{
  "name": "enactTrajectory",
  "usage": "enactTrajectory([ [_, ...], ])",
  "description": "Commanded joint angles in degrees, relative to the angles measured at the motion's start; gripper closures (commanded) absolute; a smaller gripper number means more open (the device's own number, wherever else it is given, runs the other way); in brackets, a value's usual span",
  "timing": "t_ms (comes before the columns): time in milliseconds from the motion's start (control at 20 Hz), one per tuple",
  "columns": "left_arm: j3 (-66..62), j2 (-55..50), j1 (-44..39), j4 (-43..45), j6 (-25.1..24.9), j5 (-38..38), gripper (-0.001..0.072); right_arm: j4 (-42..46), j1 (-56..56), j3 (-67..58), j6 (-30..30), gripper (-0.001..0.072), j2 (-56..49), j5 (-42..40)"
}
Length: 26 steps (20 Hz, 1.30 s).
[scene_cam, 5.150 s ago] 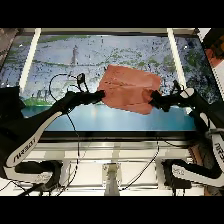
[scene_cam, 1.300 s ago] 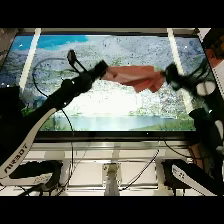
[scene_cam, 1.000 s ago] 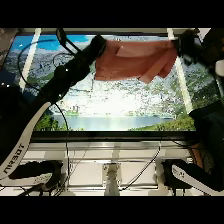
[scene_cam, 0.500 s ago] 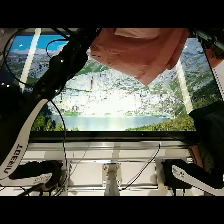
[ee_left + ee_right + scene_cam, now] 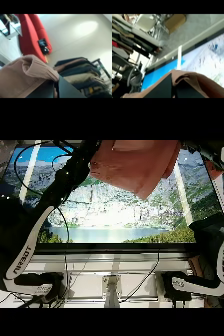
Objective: Fold the clothes and pants, and hang the long-sleeved shirts on hangers.
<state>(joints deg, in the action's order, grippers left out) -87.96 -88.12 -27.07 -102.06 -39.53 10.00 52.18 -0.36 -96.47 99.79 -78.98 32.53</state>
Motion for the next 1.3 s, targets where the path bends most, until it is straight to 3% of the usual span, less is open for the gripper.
enactTrajectory([
  [0, -1.5, -2.6, 1.8, 0.0, 2.3, -0.1, 0.0695, 0.2, 0.0, -6.2, -2.3, 0.0707, -5.5, -6.0],
  [300, -1.5, -6.8, 1.9, 0.1, 1.7, -12.3, 0.0694, 1.8, 0.0, -12.2, -3.0, 0.0706, -12.7, 0.6],
  [450, -1.5, -8.4, 1.9, 0.0, -9.0, -20.9, 0.0694, 5.7, -0.8, -11.9, -3.0, 0.0707, -14.0, 10.9],
  [650, 1.3, -8.1, 1.9, 0.0, -15.3, -30.1, 0.0694, 7.7, -1.0, -5.9, -1.1, 0.0707, -12.8, 15.7],
  [1000, 18.9, 0.3, 1.6, 0.1, -19.9, -30.8, 0.0695, 9.1, -0.1, 16.5, -0.3, 0.0708, -3.7, 16.4],
  [1250, 33.0, 8.6, 0.2, 0.0, -21.2, -30.7, 0.0695, 8.1, 1.3, 35.4, -0.1, 0.0707, 6.5, 12.3],
])
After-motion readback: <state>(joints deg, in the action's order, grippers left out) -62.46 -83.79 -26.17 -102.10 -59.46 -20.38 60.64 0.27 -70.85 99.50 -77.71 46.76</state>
